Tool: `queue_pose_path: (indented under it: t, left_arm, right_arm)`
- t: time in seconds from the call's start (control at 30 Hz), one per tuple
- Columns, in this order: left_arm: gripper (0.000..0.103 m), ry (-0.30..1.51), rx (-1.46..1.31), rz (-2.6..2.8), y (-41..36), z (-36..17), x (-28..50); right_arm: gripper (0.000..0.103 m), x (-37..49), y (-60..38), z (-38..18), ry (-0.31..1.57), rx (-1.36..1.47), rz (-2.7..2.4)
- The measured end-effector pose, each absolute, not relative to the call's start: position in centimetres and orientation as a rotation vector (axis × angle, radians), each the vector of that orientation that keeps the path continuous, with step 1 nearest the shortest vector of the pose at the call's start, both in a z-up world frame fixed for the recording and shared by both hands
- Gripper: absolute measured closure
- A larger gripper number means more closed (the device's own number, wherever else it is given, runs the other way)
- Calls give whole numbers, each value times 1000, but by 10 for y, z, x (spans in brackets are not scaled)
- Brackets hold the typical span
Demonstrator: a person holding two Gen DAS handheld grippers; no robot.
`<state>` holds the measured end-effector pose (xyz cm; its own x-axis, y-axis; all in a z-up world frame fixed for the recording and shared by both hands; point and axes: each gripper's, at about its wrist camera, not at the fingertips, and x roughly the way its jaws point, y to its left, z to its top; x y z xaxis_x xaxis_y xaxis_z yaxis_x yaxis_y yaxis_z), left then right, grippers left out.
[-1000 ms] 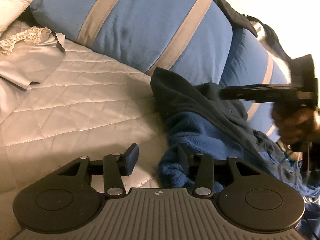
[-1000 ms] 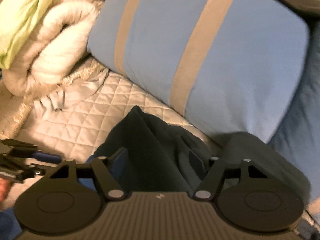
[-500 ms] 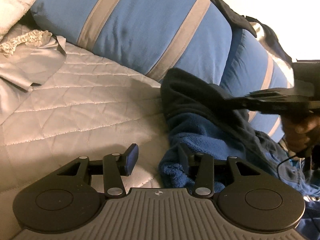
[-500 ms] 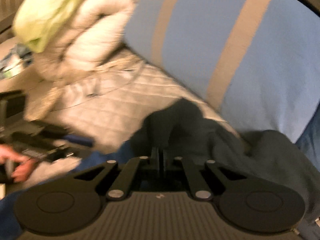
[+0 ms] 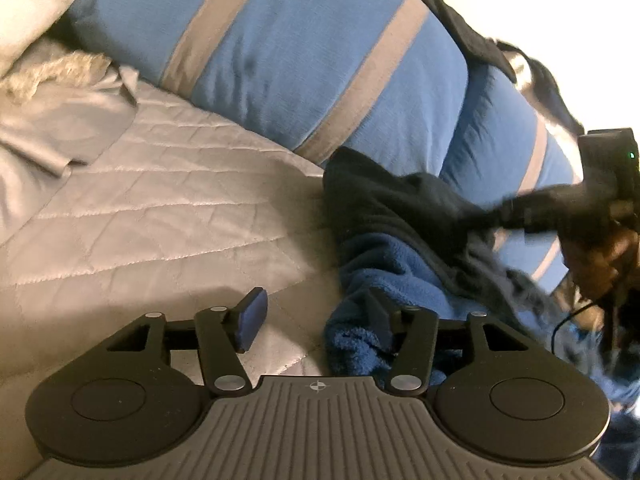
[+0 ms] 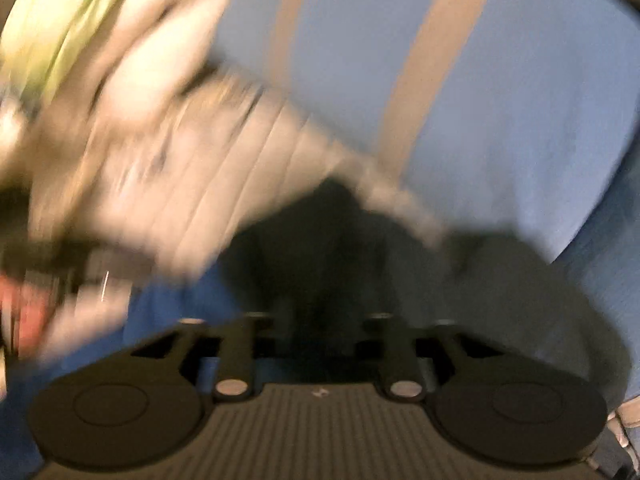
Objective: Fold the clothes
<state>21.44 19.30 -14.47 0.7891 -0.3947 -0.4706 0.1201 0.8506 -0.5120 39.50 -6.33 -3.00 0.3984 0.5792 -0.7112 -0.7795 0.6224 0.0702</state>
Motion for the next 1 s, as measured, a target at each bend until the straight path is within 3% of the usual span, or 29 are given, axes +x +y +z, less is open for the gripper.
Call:
queue_pose_path:
  t: [0.03, 0.17, 0.37, 0.4, 0.43, 0.47, 0.5, 0.53, 1.0]
  left_arm:
    - [49, 606, -530, -282, 199, -146, 215]
    - [49, 607, -700, -280, 220, -152, 213]
    - [48, 633, -659, -314, 216, -148, 210]
    - [48, 637, -640, -318, 215, -147, 208]
    - [48, 641, -611, -318, 213, -146, 207]
    - [48, 645, -581, -320, 212, -145, 205]
    - [49, 649, -544, -323, 210, -144, 204]
    - [49, 651, -498, -324, 207, -143, 202]
    - [49, 605, 48, -342, 145, -130, 208]
  right_arm:
    - [23, 407, -64, -25, 767, -219, 857]
    - [24, 445, -48, -27, 787, -87, 835]
    - [29, 466, 1, -63, 836, -100, 844]
    - [33, 466, 9, -68, 841, -120, 838]
    - [44, 466, 16, -73, 849, -142, 827]
    - [58, 466, 22, -79, 856, -162, 815]
    - [80, 468, 25, -83, 864, -174, 797]
    - [92, 469, 27, -86, 869, -181, 779]
    - [96, 481, -1, -69, 885, -4, 725]
